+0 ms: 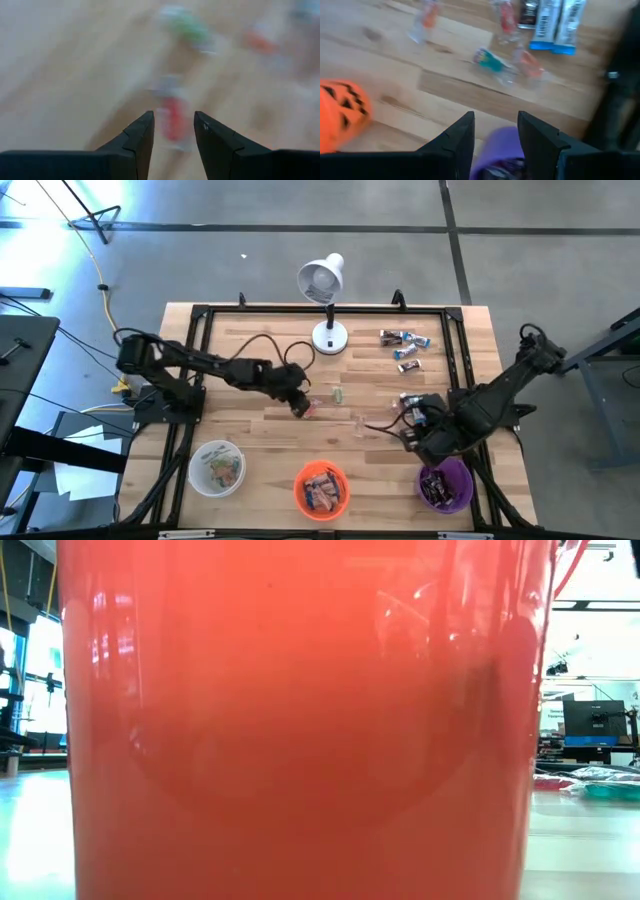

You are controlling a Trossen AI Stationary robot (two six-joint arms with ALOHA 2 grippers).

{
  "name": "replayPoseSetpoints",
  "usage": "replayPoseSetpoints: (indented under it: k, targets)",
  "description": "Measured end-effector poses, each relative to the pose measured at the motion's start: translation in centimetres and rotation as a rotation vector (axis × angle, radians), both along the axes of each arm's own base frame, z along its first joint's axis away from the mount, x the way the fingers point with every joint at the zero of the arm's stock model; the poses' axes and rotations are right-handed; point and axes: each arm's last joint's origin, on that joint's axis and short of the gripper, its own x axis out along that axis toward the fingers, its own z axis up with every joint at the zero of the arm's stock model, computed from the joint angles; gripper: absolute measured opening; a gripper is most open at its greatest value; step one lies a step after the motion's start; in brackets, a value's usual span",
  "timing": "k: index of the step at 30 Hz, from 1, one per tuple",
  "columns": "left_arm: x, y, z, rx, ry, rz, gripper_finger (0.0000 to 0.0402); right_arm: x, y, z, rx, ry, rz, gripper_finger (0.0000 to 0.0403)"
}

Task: Organize candy in baskets
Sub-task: Put the red gummy into the white bucket

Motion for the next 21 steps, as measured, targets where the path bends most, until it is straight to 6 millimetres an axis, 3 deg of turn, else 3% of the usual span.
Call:
replayPoseSetpoints:
  k: [4, 8, 16, 21]
  targets:
    - [0.2, 0.4, -1.7, 0.070, 0.142, 0.208, 0.0129, -1.3, 0.0, 0.3, -0.021, 0.049, 0.077, 0.0144]
    - [1.1, 0.0, -2.4, 0.003, 0.145, 0.244, 0.0129, -2.2, 0.1, 0.4, -0.045, 0.101, 0.152, 0.0144]
    - [3.5, -2.4, -0.9, -0.020, 0.040, 0.252, 0.0129, -2.9, 0.2, 0.5, -0.083, 0.147, 0.272, 0.0144]
    - [3.3, -3.1, -0.7, -0.014, 0.080, 0.287, 0.0129, -3.0, 0.3, 0.5, -0.086, 0.152, 0.313, 0.0144]
